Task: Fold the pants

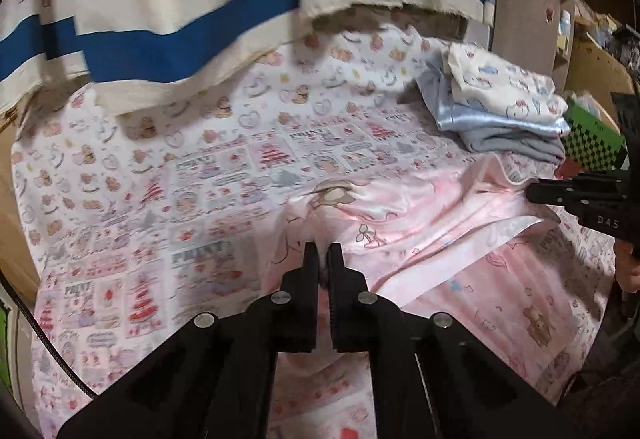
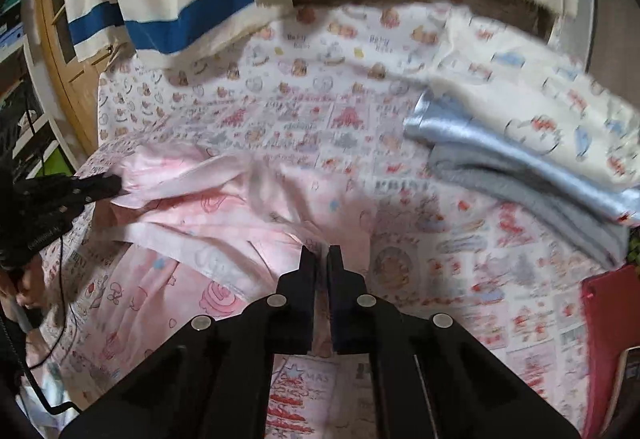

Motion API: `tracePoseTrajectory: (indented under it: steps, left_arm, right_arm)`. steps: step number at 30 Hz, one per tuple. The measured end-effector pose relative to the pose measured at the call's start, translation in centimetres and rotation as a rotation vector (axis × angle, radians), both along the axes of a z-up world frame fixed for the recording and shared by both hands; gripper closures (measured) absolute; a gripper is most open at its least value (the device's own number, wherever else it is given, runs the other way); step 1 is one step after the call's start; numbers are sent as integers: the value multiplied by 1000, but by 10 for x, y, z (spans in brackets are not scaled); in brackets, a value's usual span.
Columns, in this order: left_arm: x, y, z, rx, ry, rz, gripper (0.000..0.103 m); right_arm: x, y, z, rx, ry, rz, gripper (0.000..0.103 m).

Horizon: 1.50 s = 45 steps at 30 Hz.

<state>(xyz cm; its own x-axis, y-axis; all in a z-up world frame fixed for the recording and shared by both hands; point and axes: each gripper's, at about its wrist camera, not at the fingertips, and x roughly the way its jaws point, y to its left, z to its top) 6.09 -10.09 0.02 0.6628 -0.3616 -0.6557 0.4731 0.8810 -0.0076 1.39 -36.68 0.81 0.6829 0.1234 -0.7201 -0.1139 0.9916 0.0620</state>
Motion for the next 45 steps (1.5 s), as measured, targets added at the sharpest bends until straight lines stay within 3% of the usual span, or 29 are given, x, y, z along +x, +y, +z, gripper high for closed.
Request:
tracePoseTrajectory:
  steps: [5,10,13,15,18,24,26,27,29,31,32,34,38,41,45]
  left_arm:
    - [-3,19,-2,-50,62,-3,99]
    - [-7,14,-9,-22,61,8,99]
    - [-7,16,-10,-27,61,15,99]
    - [-9,20,-10,-10,38,50,99]
    - [-12,25,-15,-10,58,58,99]
    - [-26,21,-34,45,103,27,98]
    - [-27,25,-34,32,123,27,95]
    - [-29,26,-33,17,134,12,83]
    - [-35,29,-27,-17,136,-25,68]
    - [-43,30,-16,-30,98,-44,65]
    - [-45,28,-10,-32,76,-43,63]
    - [-44,25,-1,-37,38,-20,57]
    - [-20,13,-10,1,83,38,58]
    - [-5,12,-29,-24,160,53,92]
    - [-11,19,-36,-84,165,68,96]
  right_arm:
    - [-8,-2,10,38,-14,1,95]
    - [2,11,-5,3,33,18,92]
    - [1,12,-10,-20,6,-4,93]
    - [-1,7,-11,-55,-5,-56,99]
    - [-8,-11,-9,-10,-2,-93,99]
    - [-32,-8,-24,-6,56,-24,99]
    - [-40,-7,-23,0,50,7,99]
    - [-43,-6,-21,-6,43,17,99]
    - [-50,-7,-14,-9,23,14,92]
    - [-54,-12,-5,27,-8,13,78]
    - [-55,-15,1,50,-33,8,65]
    - [-53,-16,10,74,-80,0,61]
    - [-37,0,16,118,-69,43,61]
    - [-13,28,18,171,-1,108,61]
    - [38,69,18,287,140,199,62]
